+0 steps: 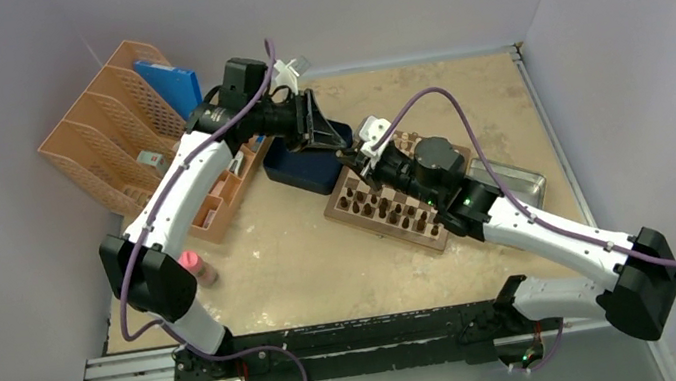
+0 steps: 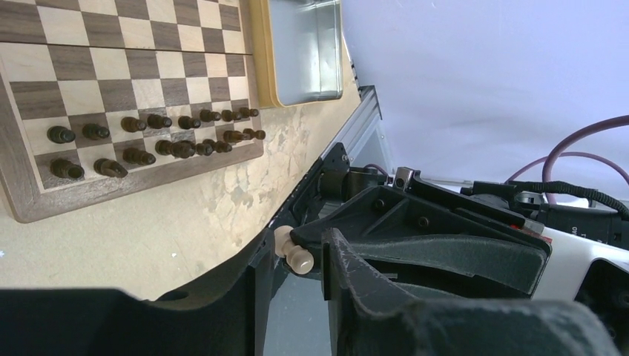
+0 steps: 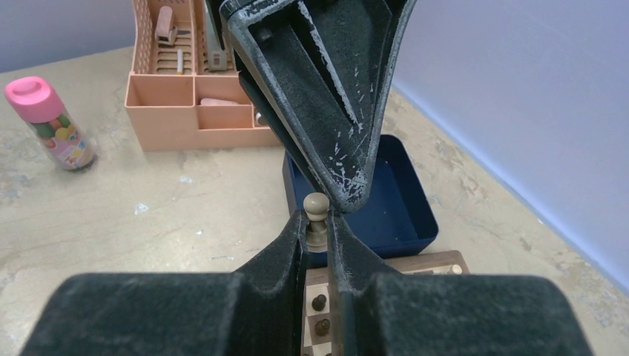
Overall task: Set up the chess pieces on the board
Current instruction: Place the chess piece on the chessboard.
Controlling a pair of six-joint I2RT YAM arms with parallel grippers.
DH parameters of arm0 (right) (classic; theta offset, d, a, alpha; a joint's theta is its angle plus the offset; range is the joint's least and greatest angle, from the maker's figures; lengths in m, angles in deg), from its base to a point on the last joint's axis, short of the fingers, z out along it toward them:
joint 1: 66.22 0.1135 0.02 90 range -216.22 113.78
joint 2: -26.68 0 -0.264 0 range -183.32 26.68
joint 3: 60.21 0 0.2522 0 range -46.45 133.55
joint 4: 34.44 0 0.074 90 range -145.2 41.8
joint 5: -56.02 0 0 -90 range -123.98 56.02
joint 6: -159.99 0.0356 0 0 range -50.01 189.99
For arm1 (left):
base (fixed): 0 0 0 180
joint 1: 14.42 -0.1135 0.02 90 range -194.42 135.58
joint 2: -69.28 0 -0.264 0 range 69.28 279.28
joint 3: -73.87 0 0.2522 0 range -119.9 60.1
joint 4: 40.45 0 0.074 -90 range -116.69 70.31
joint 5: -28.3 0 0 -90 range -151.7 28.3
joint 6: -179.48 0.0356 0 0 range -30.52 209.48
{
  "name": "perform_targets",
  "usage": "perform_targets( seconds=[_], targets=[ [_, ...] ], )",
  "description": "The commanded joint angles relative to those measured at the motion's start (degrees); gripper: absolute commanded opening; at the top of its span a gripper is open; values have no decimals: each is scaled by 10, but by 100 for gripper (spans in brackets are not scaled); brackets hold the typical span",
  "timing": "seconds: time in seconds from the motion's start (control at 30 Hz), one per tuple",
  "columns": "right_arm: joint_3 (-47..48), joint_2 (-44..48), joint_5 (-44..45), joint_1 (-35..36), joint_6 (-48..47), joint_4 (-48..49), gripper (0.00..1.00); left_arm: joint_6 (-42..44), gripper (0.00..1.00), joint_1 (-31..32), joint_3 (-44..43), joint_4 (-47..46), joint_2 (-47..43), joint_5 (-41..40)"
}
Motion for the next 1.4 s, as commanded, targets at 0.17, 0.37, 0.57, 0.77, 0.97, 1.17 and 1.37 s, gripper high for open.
perform_targets(
  seconds=[0.17, 0.37, 0.57, 0.77, 0.97, 1.17, 1.37],
  targets=[
    [0, 8, 24, 2, 15, 29, 8, 42, 32, 2, -45, 42, -22, -12],
    [6, 2, 24, 2, 13, 25, 8, 42, 27, 3, -32, 30, -17, 3],
    [13, -1, 41, 2, -5, 29, 8, 48, 26, 5, -25, 35, -17, -10],
    [17, -3, 32, 2, 5, 21, 9, 58, 27, 6, -33, 55, -10, -20],
    [24, -10, 40, 2, 2, 30, 9, 53, 29, 7, -16, 28, -8, -15],
    [34, -16, 34, 2, -6, 23, 9, 41, 19, 8, -15, 4, -3, -16],
    [37, -20, 32, 2, 2, 21, 9, 59, 21, 8, -12, 34, -3, -32]
  ],
)
